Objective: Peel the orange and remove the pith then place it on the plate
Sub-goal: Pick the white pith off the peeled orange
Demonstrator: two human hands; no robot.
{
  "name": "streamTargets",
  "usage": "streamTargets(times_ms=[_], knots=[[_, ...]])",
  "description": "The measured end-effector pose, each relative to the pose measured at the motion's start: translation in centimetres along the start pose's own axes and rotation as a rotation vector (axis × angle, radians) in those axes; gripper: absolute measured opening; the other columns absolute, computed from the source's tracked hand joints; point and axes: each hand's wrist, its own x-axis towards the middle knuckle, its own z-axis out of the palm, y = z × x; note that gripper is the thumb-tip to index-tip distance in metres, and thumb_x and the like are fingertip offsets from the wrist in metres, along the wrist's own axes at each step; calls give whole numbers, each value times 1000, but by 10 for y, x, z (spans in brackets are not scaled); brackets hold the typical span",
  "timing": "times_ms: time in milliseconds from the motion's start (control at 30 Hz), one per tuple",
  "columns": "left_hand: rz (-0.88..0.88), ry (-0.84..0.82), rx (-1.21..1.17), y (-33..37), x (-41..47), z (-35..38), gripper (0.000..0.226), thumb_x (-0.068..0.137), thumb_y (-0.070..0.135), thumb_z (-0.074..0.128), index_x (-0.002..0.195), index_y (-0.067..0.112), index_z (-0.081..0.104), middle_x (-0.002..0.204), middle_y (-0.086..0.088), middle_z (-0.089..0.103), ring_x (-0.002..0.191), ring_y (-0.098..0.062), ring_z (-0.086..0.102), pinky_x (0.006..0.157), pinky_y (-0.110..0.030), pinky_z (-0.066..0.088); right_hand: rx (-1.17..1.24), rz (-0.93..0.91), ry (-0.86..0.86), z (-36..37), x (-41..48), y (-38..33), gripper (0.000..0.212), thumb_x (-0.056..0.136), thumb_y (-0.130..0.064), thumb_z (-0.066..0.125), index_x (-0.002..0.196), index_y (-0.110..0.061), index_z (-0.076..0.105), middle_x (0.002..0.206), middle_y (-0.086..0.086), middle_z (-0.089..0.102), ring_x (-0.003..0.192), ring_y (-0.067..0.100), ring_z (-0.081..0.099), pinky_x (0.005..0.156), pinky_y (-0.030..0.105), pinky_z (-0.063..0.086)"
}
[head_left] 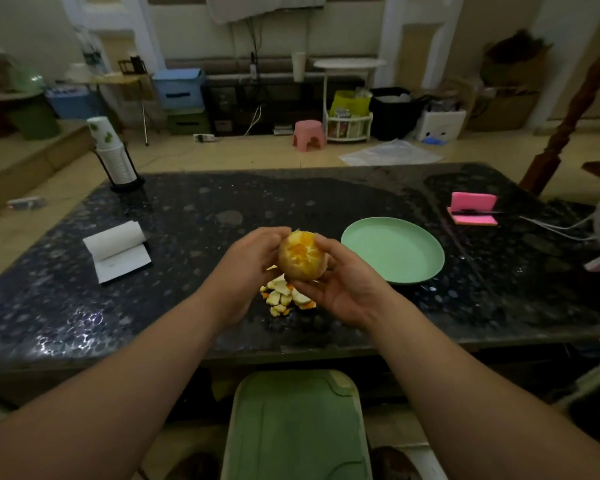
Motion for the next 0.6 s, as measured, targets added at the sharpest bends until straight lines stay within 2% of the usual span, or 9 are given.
streamTargets(times_ms=[67, 133, 233, 300, 400, 467, 533, 600], knots=[[12, 26, 3, 3, -1, -5, 28, 110, 34, 53, 125, 21, 72, 123, 0, 77, 119, -19, 72, 109, -54, 54, -30, -35, -1, -2, 1, 0, 39, 101, -28, 69, 132, -6, 65, 127, 20, 66, 104, 31, 73, 73, 37, 66], [57, 31, 107, 1, 0, -11, 23, 108, 35, 59, 127, 25, 70, 123, 3, 76, 115, -13, 73, 104, -49, 58, -84, -89, -5, -5, 6, 0, 43, 99, -26, 70, 136, -4, 62, 136, 24, 65, 108, 33, 73, 74, 37, 64], [179, -16, 340, -6, 0, -16, 30, 102, 27, 70, 132, 27, 69, 120, 9, 74, 108, -2, 72, 95, -27, 61, -190, -178, -15, -13, 15, 4, 52, 96, -25, 76, 140, -4, 59, 133, 24, 69, 113, 36, 74, 82, 40, 63], [274, -21, 429, -14, 1, -15, 32, 100, 24, 74, 131, 26, 70, 115, 13, 75, 105, 1, 72, 89, -19, 59, -237, -205, -21, -17, 20, 5, 59, 89, -30, 81, 138, -6, 60, 129, 21, 73, 115, 37, 74, 89, 46, 63], [350, 14, 456, -22, 8, -16, 26, 98, 23, 76, 123, 26, 72, 108, 15, 78, 100, 1, 74, 87, -21, 61, -346, -248, -8, -21, 27, 5, 63, 83, -35, 84, 138, -11, 61, 128, 15, 74, 115, 34, 75, 94, 51, 62], [389, 10, 510, -27, 16, -21, 20, 99, 27, 75, 118, 26, 73, 105, 13, 78, 98, 1, 75, 86, -28, 63, -412, -291, 17, -23, 31, 5, 61, 84, -34, 84, 137, -14, 62, 129, 11, 74, 113, 31, 76, 94, 52, 63], [411, -5, 577, -30, 22, -26, 14, 100, 32, 72, 114, 28, 72, 102, 12, 78, 94, -4, 75, 82, -37, 65, -465, -327, 64, -24, 34, 7, 60, 82, -34, 84, 135, -17, 62, 128, 8, 73, 111, 28, 76, 91, 50, 64], [417, -26, 625, -33, 29, -29, 10, 101, 32, 71, 110, 28, 72, 97, 13, 77, 89, -6, 74, 76, -41, 63, -523, -346, 97, -28, 38, 10, 59, 81, -36, 84, 134, -21, 62, 128, 5, 73, 110, 24, 77, 88, 46, 65]])
